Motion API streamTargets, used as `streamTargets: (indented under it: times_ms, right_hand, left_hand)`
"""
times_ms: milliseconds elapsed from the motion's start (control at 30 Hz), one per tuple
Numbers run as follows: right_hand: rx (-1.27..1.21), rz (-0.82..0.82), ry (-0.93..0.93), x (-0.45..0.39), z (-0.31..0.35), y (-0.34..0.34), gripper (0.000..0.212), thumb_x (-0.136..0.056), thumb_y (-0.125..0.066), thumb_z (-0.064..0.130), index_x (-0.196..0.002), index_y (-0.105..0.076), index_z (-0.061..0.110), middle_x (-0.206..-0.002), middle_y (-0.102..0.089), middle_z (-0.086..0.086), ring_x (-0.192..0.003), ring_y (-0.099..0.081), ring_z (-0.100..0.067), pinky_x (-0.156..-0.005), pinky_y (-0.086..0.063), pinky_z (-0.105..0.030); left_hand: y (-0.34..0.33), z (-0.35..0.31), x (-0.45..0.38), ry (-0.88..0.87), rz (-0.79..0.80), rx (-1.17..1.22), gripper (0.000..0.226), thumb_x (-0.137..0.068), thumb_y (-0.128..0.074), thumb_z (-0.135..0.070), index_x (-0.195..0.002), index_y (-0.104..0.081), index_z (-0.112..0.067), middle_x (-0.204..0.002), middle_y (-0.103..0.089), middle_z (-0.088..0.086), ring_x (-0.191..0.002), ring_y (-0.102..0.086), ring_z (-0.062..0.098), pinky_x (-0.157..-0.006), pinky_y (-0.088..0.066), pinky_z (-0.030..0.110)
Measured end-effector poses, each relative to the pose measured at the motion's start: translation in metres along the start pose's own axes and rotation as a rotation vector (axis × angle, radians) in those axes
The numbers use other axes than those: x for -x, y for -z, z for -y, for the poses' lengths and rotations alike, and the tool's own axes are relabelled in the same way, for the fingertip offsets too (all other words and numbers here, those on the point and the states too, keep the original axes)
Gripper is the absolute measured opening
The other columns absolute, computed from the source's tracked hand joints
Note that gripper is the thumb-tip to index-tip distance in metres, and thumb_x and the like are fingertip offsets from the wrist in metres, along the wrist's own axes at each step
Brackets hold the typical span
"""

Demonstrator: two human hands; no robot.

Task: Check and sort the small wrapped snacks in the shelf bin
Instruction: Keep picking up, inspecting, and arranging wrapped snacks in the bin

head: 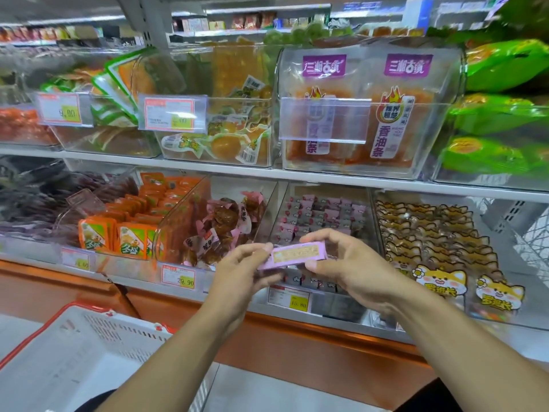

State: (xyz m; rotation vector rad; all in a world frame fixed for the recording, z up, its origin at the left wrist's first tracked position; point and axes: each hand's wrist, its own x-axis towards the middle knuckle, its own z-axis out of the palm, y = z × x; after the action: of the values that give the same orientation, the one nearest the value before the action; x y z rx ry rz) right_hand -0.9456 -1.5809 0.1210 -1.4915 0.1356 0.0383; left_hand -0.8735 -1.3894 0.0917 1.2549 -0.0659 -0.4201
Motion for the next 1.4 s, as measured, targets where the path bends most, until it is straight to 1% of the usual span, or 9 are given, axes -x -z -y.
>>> streamTargets:
  times_ms: [167,267,400,767,967,1067,1167,1333,1400]
  right_hand:
    - [0.027,-0.125,-0.026,-0.003,-0.003,0.002,0.037,-0.08,-0.077,-0.008,-0.101,-0.074,0.022,-0.106,-0.077,-0.006,-0.101,-0.071,-0.022,-0.092,-0.057,-0.035]
    - [-0.207,-0.147,-0.098,-0.005,-0.003,0.005,0.053,-0.073,-0.083,0.009,-0.121,-0.061,0.011,-0.108,-0.076,-0.014,-0.1,-0.074,-0.031,-0.087,-0.061,-0.038]
    - [-0.283,-0.11,-0.209,-0.004,-0.001,0.005,0.038,-0.088,-0.074,0.028,-0.116,-0.067,0.003,-0.112,-0.073,-0.021,-0.102,-0.073,-0.035,-0.08,-0.062,-0.035]
    - [-0.385,-0.313,0.006,-0.012,0.01,0.004,0.032,-0.086,-0.072,0.0,-0.115,-0.061,-0.002,-0.102,-0.077,-0.014,-0.096,-0.075,-0.025,-0.083,-0.062,-0.033]
    - [0.251,-0.799,0.359,-0.054,0.017,0.029,0.017,-0.09,-0.071,0.007,-0.096,-0.065,0.022,-0.086,-0.067,0.018,-0.072,-0.062,0.015,-0.069,-0.046,-0.005]
    - [0.538,-0.816,0.313,-0.088,0.016,0.041,0.004,-0.095,-0.062,0.01,-0.097,-0.063,0.014,-0.084,-0.065,0.007,-0.075,-0.06,-0.003,-0.067,-0.045,-0.018]
    - [0.727,-0.91,0.291,-0.115,0.013,0.045,0.013,-0.098,-0.058,0.012,-0.104,-0.065,0.003,-0.108,-0.071,-0.014,-0.104,-0.065,-0.027,-0.089,-0.051,-0.035]
    - [0.861,-0.751,0.349,-0.132,0.003,0.051,0.017,-0.099,-0.055,0.003,-0.111,-0.067,-0.001,-0.114,-0.071,-0.018,-0.106,-0.065,-0.031,-0.069,-0.035,-0.016]
    - [0.891,-0.685,0.295,-0.139,0.0,0.053,0.022,-0.098,-0.054,-0.001,-0.115,-0.066,0.001,-0.118,-0.068,-0.014,-0.109,-0.064,-0.027,-0.078,-0.039,-0.019]
  left_hand:
    - [-0.002,0.001,0.003,-0.144,-0.001,-0.115,0.025,-0.084,-0.074,0.005,-0.106,-0.068,-0.005,-0.102,-0.077,0.011,-0.094,-0.075,0.023,-0.075,-0.062,0.029]
    - [-0.004,-0.001,0.006,-0.255,0.021,-0.181,0.037,-0.077,-0.077,0.014,-0.107,-0.068,-0.005,-0.093,-0.076,-0.008,-0.089,-0.075,0.01,-0.07,-0.057,0.018]
    - [-0.002,0.001,0.005,-0.334,0.044,-0.26,0.042,-0.074,-0.073,0.022,-0.104,-0.068,-0.007,-0.098,-0.076,-0.005,-0.097,-0.074,0.013,-0.074,-0.058,0.022]
    - [-0.018,0.011,-0.003,-0.429,-0.026,-0.41,0.04,-0.076,-0.08,0.011,-0.104,-0.068,-0.015,-0.098,-0.076,-0.003,-0.091,-0.073,0.006,-0.074,-0.059,0.021]
    - [-0.036,0.021,-0.013,-0.59,0.027,-0.883,0.041,-0.088,-0.076,-0.018,-0.125,-0.062,-0.028,-0.129,-0.059,-0.015,-0.117,-0.052,-0.005,-0.102,-0.037,0.008]
    - [-0.043,0.029,-0.018,-0.621,0.135,-1.104,0.039,-0.095,-0.066,-0.031,-0.133,-0.059,-0.026,-0.141,-0.052,-0.011,-0.123,-0.04,-0.005,-0.098,-0.014,-0.007]
    - [-0.046,0.038,-0.025,-0.612,0.183,-1.25,0.044,-0.098,-0.06,-0.039,-0.139,-0.054,-0.025,-0.148,-0.046,-0.004,-0.136,-0.035,0.009,-0.109,-0.017,0.013]
    - [-0.048,0.042,-0.037,-0.628,0.17,-1.33,0.045,-0.097,-0.059,-0.044,-0.136,-0.057,-0.023,-0.14,-0.051,-0.001,-0.132,-0.039,0.017,-0.112,-0.029,0.03]
    - [-0.047,0.042,-0.04,-0.633,0.171,-1.344,0.047,-0.096,-0.06,-0.046,-0.136,-0.058,-0.023,-0.138,-0.053,-0.001,-0.13,-0.04,0.018,-0.111,-0.03,0.031]
